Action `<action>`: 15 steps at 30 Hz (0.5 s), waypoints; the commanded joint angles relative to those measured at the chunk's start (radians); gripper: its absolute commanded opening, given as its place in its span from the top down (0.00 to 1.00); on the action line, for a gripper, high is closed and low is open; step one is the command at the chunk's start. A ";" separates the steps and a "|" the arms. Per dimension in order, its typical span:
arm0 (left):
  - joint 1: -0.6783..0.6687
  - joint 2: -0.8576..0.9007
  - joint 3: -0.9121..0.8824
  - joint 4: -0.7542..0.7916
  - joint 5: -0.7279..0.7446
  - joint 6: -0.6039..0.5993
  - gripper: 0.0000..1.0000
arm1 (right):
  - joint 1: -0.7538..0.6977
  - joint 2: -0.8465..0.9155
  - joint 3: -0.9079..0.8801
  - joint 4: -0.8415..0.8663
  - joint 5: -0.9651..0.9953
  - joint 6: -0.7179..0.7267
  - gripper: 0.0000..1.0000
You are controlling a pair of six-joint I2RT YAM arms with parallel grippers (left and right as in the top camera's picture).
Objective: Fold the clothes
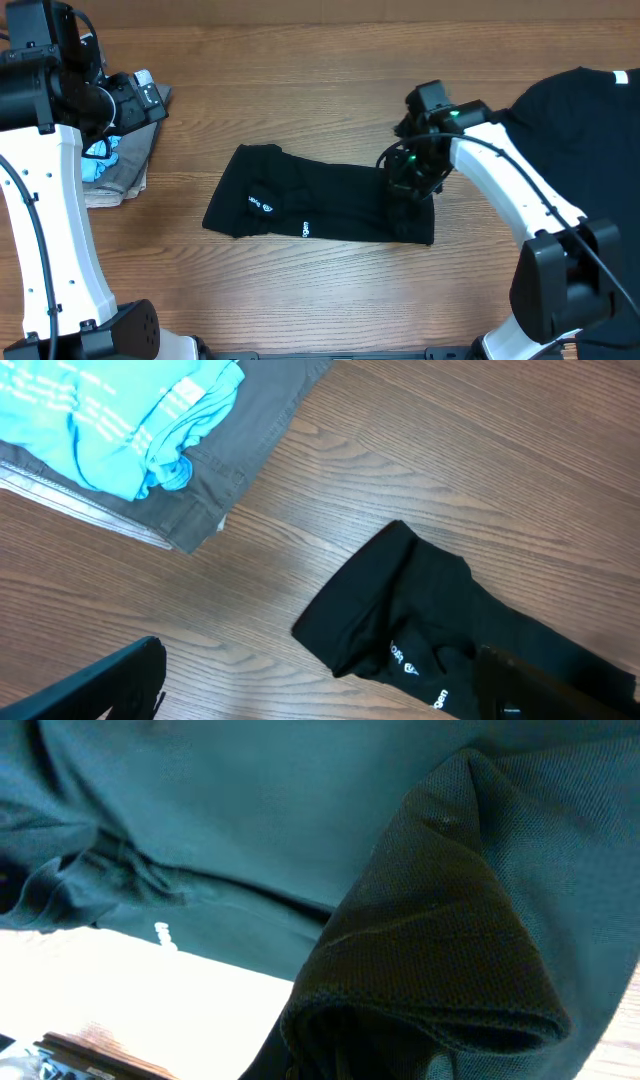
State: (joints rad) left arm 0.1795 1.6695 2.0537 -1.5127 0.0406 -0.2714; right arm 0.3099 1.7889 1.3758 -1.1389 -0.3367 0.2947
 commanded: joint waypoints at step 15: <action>0.005 0.005 -0.006 -0.001 0.007 -0.006 0.00 | 0.101 0.008 -0.040 0.182 0.021 0.013 0.93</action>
State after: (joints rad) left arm 0.1795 1.6695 2.0537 -1.5127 0.0406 -0.2714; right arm 0.4072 1.7927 1.3518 -0.9817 -0.3187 0.3035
